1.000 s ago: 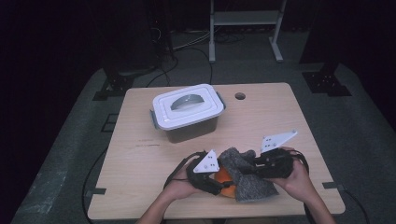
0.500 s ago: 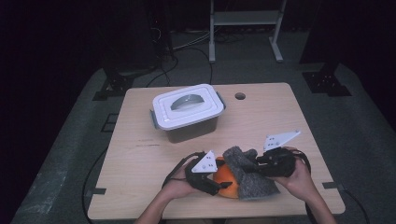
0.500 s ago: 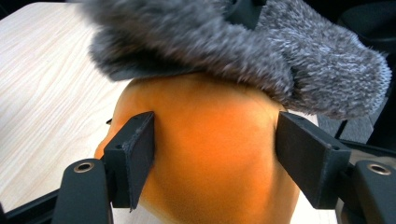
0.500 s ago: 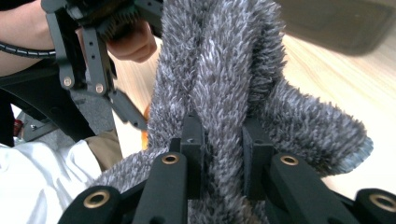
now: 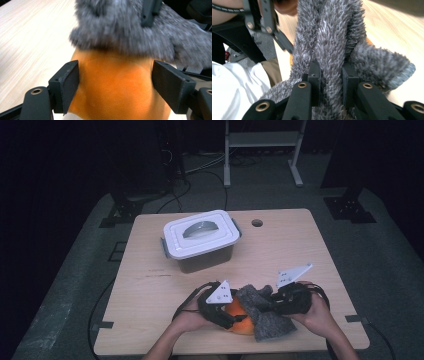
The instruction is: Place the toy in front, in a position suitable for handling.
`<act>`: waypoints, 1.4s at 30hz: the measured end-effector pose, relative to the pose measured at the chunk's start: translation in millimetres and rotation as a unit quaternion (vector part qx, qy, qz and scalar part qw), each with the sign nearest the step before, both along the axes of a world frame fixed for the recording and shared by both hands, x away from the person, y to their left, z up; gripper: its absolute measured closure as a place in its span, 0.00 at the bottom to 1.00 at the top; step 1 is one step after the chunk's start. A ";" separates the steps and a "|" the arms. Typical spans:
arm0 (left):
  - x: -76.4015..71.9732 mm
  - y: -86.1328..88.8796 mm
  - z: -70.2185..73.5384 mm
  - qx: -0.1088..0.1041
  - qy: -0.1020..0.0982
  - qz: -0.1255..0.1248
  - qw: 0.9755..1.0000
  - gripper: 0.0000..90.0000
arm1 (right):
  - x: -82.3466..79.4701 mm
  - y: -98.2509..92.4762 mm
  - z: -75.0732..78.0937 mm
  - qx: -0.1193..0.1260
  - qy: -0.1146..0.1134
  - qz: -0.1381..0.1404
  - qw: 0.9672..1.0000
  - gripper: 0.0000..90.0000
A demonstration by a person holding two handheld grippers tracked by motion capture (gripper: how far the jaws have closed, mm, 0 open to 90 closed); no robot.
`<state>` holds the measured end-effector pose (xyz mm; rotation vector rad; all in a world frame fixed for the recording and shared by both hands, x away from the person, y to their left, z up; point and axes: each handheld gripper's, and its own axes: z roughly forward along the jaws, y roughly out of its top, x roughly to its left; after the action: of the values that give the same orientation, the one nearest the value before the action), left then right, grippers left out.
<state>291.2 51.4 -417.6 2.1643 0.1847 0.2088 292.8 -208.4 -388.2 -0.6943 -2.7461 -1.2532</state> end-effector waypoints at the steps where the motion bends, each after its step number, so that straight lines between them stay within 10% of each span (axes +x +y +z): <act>1: 0.2 1.1 -0.7 0.000 0.000 -0.002 1.000 0.26 | 0.9 -3.7 -1.0 0.000 0.004 -0.002 1.000 0.81; 15: 12.1 1.4 -5.8 0.021 0.053 0.006 0.998 0.03 | 2.6 -8.8 -15.7 0.017 0.014 -0.010 1.000 0.80; 20: 16.6 1.9 -13.1 0.026 0.074 0.007 0.997 0.11 | 1.3 -6.4 -15.6 0.018 0.013 -0.013 1.000 0.80; 28: 10.0 4.2 -0.6 0.019 -0.012 0.007 1.000 0.35 | 0.9 -8.7 -7.4 0.028 -0.009 -0.029 0.999 0.80; 33: 7.1 7.0 -1.5 0.012 -0.086 0.005 0.996 0.35 | 0.2 -6.7 1.3 0.056 -0.037 -0.046 0.997 0.81; 38: 16.7 9.9 -2.7 0.000 0.001 0.022 1.000 0.13 | 2.6 0.8 -8.1 0.034 -0.036 -0.048 0.998 0.81; 42: 24.9 15.4 -5.5 -0.006 0.061 0.039 0.997 0.03 | -1.5 7.1 -17.1 0.035 -0.020 -0.028 0.999 0.81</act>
<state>316.1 66.8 -423.1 2.1616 0.3397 0.1195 291.3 -201.3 -405.4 -0.7528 -2.7175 -1.3803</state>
